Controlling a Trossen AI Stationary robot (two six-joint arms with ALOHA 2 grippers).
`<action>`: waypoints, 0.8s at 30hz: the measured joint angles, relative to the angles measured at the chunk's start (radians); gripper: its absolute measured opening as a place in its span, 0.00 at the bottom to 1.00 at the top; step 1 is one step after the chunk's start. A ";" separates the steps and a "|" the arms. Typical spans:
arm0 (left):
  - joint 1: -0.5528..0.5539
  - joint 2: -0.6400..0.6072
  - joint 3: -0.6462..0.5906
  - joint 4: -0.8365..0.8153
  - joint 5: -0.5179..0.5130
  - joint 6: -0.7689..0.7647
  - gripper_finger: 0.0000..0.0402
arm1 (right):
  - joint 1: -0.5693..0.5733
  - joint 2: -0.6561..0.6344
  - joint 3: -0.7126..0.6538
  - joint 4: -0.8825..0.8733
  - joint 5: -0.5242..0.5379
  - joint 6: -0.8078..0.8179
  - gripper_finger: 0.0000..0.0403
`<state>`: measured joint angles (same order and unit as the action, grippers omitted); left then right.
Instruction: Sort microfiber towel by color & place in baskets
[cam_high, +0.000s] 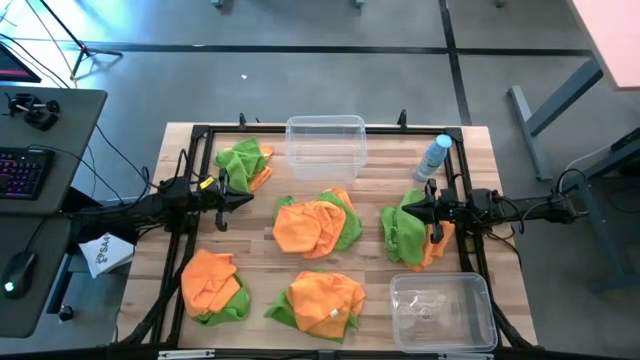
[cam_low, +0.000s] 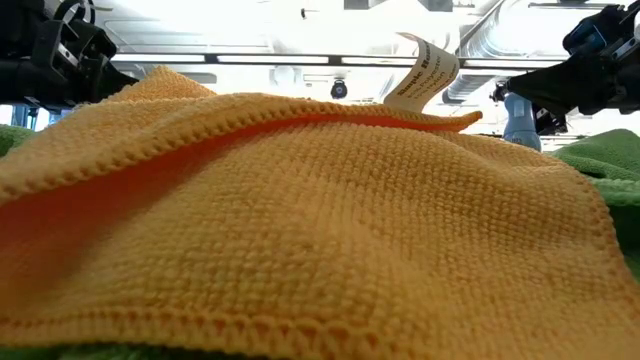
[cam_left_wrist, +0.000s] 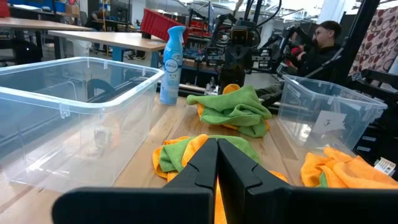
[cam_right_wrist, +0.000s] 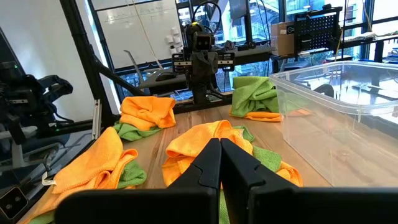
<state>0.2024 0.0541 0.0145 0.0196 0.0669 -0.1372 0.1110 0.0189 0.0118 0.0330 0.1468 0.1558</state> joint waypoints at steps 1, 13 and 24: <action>0.000 0.000 0.000 0.000 0.000 0.000 0.00 | 0.000 0.000 0.000 0.000 0.000 0.000 0.00; 0.000 0.000 0.000 0.000 0.000 0.000 0.00 | 0.000 0.000 0.000 0.000 0.000 0.000 0.00; 0.000 0.000 0.000 0.000 0.000 0.000 0.00 | 0.000 0.000 0.000 0.000 0.010 0.001 0.00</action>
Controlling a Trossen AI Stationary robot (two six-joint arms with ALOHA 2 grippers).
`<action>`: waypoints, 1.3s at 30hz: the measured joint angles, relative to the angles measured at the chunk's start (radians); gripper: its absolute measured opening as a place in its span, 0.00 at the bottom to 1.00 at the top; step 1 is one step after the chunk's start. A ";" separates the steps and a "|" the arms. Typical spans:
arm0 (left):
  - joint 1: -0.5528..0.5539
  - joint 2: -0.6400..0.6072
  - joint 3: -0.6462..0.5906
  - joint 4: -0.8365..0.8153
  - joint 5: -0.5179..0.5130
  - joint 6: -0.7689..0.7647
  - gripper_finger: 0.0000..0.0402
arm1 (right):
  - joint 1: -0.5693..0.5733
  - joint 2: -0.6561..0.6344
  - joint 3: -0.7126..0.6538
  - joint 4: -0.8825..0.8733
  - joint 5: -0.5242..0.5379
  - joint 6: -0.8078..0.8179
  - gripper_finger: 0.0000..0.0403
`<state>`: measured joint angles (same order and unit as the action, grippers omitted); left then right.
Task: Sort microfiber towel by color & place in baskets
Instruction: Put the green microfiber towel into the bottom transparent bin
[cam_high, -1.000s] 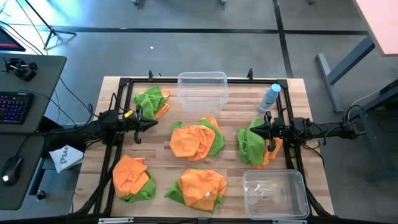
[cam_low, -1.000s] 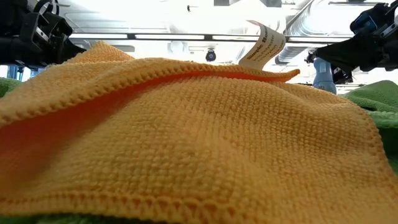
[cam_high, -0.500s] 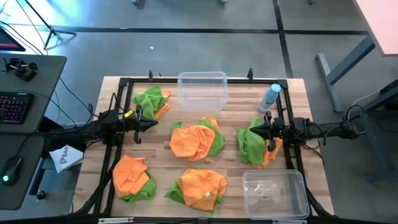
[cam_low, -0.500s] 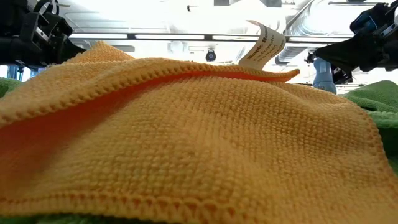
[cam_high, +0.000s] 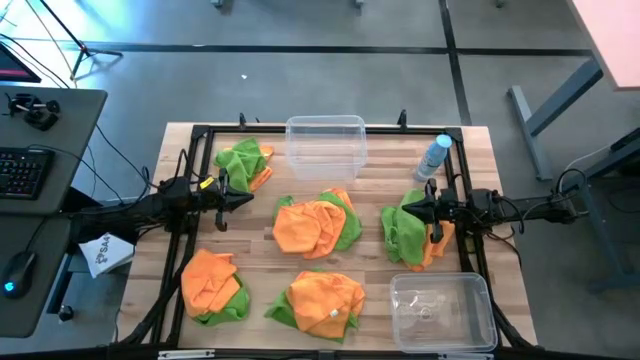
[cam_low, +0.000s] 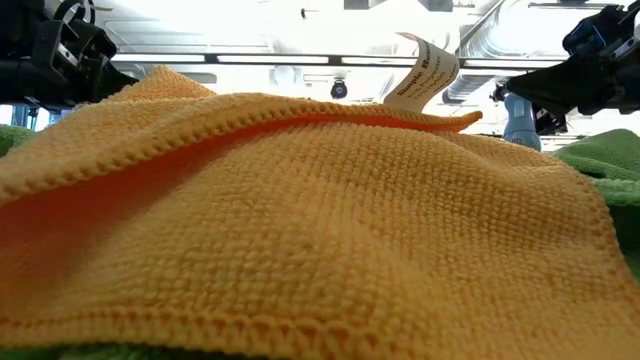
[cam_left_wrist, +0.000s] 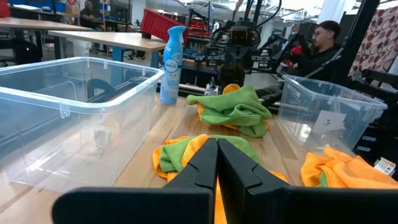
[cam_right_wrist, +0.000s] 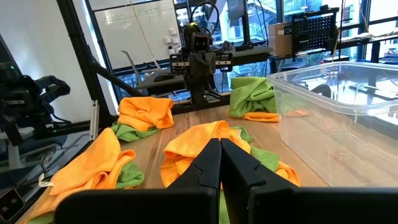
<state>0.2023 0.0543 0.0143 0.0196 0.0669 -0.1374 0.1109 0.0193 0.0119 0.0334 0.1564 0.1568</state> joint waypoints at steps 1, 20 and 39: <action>0.000 0.000 0.000 0.000 0.000 0.000 0.00 | 0.000 0.000 0.000 0.000 -0.002 0.009 0.00; 0.000 0.000 0.000 0.000 0.000 0.000 0.00 | 0.001 0.001 0.067 -0.173 0.080 0.236 0.00; 0.000 0.000 0.000 0.000 0.000 0.000 0.00 | 0.001 0.561 0.606 -0.672 0.314 0.399 0.00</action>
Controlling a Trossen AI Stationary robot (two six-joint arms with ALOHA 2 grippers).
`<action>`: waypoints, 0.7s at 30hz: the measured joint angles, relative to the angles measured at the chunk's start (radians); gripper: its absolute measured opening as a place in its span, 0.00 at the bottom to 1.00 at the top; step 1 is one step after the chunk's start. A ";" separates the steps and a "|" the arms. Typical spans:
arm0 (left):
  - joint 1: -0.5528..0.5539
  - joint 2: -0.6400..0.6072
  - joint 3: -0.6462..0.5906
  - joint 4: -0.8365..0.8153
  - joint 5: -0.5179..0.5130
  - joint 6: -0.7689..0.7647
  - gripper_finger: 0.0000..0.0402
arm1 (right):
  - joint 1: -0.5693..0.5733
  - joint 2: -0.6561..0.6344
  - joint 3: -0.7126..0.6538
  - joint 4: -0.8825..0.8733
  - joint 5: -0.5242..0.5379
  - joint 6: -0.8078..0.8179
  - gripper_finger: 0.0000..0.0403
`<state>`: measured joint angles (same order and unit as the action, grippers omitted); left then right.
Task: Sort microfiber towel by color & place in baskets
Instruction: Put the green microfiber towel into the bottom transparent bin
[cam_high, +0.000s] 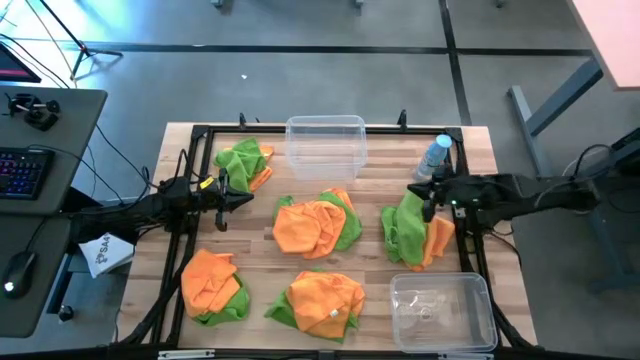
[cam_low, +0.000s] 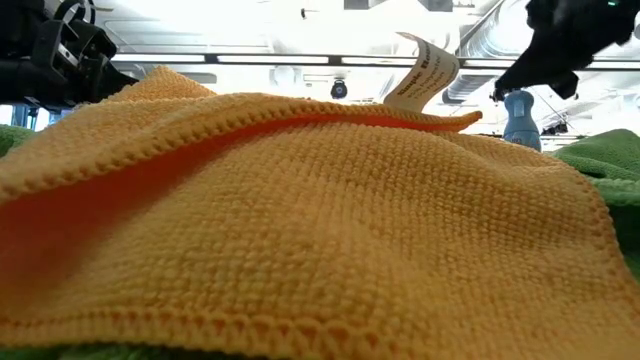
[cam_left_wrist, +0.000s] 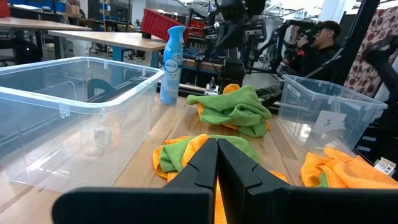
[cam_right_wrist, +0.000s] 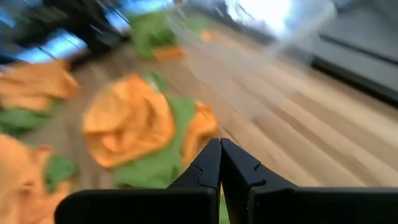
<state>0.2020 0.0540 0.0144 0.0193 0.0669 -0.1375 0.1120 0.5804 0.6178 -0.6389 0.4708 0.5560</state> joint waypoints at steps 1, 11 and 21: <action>0.000 0.000 0.000 0.000 0.000 0.000 0.00 | 0.000 0.049 0.037 -0.050 0.011 0.046 0.00; 0.000 0.000 0.000 0.000 0.000 0.000 0.00 | 0.000 0.472 0.436 -0.472 0.037 0.427 0.00; 0.000 0.000 0.000 0.000 0.000 0.000 0.00 | 0.000 0.746 0.684 -0.810 -0.099 0.817 0.00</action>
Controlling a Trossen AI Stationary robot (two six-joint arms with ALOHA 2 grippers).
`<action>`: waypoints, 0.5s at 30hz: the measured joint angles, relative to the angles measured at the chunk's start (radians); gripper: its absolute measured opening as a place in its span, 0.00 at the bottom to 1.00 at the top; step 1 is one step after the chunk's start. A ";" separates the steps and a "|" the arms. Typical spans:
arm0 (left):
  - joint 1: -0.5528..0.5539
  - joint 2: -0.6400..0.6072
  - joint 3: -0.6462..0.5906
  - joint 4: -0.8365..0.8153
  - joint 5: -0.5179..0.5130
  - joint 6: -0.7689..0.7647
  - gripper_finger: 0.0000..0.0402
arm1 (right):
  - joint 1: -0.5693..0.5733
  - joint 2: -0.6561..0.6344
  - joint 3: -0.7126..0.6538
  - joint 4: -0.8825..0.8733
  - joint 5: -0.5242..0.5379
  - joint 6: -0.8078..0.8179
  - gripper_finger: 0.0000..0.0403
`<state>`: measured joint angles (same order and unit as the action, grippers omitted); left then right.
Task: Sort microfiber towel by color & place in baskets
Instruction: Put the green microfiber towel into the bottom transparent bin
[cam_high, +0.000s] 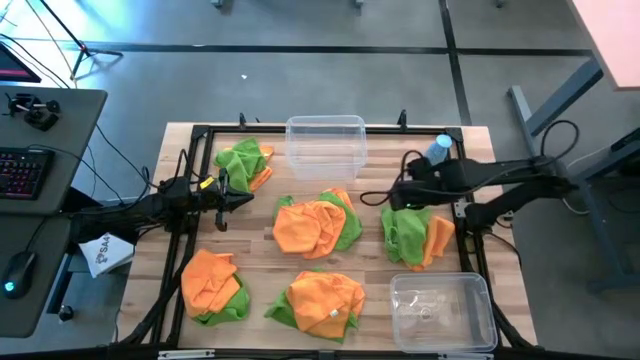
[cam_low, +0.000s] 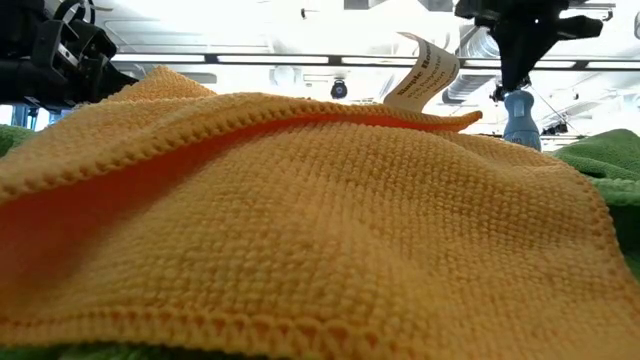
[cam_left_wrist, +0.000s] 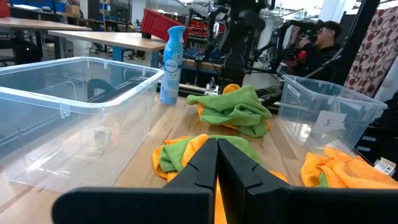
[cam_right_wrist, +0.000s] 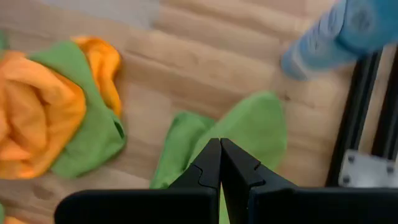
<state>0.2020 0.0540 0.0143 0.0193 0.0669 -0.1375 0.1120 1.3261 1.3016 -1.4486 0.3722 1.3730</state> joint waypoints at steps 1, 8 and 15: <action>0.000 0.000 0.000 0.000 0.000 0.000 0.00 | 0.000 0.014 -0.007 0.011 -0.018 0.004 0.00; 0.000 0.000 0.000 0.000 0.000 0.000 0.00 | 0.002 0.068 -0.112 0.035 -0.124 0.040 0.00; 0.000 0.000 0.000 0.000 0.000 0.000 0.00 | 0.002 0.037 -0.250 0.184 -0.238 0.045 0.00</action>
<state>0.2024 0.0543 0.0147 0.0196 0.0669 -0.1375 0.1139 1.3630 1.0518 -1.2650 0.1338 1.4181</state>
